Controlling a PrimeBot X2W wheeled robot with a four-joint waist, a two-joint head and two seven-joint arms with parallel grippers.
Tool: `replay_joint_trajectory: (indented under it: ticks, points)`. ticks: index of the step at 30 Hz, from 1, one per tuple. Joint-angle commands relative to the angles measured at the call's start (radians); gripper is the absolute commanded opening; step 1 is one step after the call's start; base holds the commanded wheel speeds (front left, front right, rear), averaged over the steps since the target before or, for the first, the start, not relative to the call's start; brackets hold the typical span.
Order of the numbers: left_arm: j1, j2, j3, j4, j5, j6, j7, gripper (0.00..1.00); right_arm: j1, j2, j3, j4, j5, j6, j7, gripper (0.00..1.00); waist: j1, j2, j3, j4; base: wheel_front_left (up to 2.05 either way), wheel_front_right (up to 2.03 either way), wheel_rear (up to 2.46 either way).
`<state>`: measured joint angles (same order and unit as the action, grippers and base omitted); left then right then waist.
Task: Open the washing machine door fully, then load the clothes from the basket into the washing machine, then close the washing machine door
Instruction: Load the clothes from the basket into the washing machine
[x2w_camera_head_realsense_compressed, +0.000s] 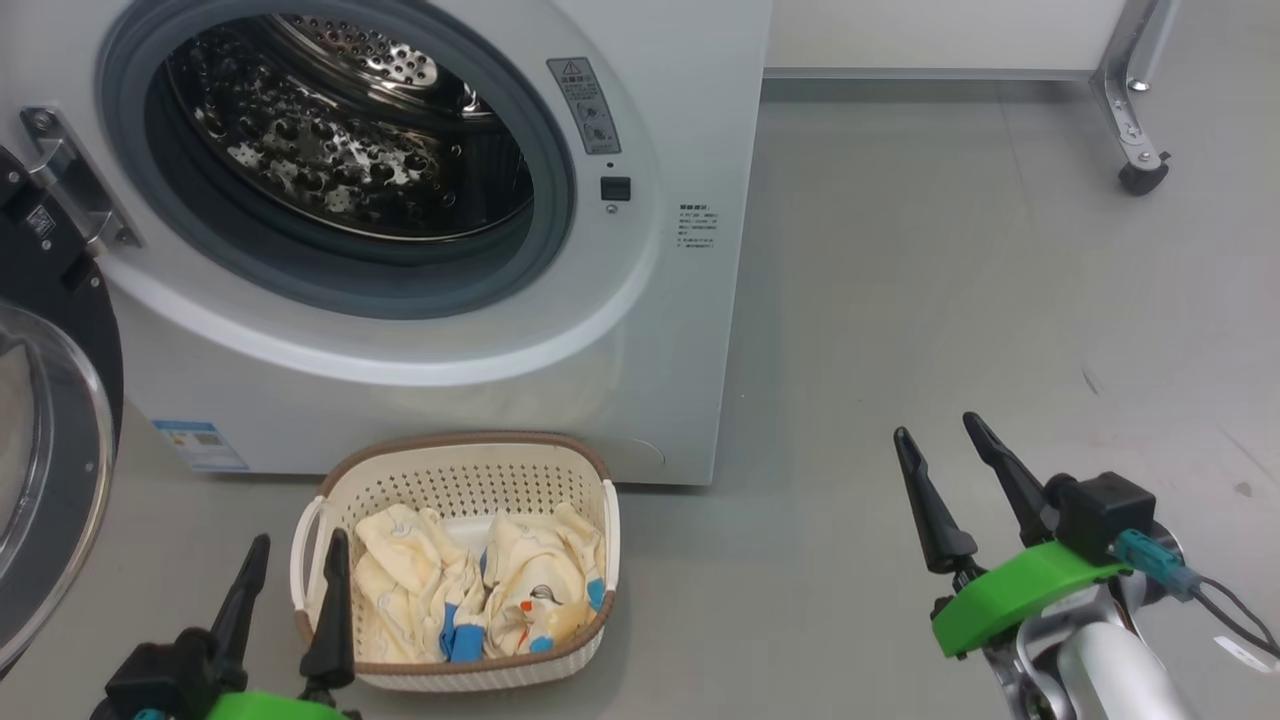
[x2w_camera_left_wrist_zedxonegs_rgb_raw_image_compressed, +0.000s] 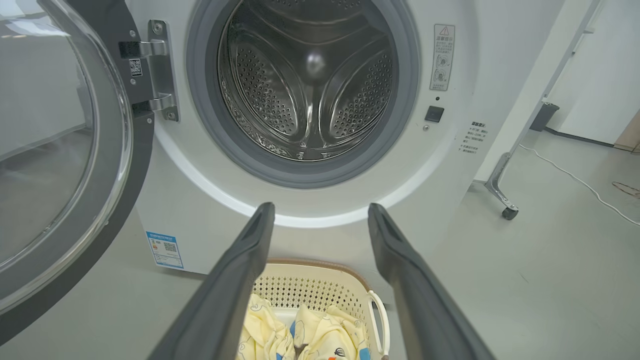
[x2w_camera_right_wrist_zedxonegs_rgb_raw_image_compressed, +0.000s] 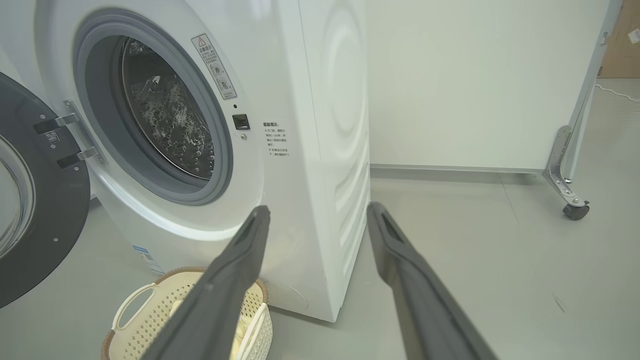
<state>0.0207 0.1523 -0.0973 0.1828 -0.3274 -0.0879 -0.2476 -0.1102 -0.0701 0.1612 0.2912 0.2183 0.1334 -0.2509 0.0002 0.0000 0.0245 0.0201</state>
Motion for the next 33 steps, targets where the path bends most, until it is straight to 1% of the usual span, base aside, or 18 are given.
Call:
replay_joint_trajectory:
  ticks: [1, 23, 33]
  points:
    - [-0.041, 0.009, 0.038, -0.027, 0.009, -0.002, -0.014, 1.00, -0.033, -0.002, 0.017, -0.031, -0.007, -0.003, -0.011, 1.00, -0.0002, 0.0000, 0.001, 0.000, 0.34, -0.34, 0.00]
    - [-0.049, -0.010, 0.051, -0.017, 0.045, -0.025, -0.014, 1.00, -0.039, 0.001, 0.012, -0.033, -0.007, -0.003, -0.011, 1.00, -0.0002, 0.0000, 0.022, -0.002, 0.01, -0.01, 0.00]
    - [-0.070, -0.012, 0.051, -0.010, 0.059, -0.031, -0.014, 1.00, -0.046, 0.004, 0.009, -0.041, -0.008, -0.003, -0.011, 1.00, -0.0002, 0.0000, 0.058, -0.003, 0.00, 0.00, 0.00]
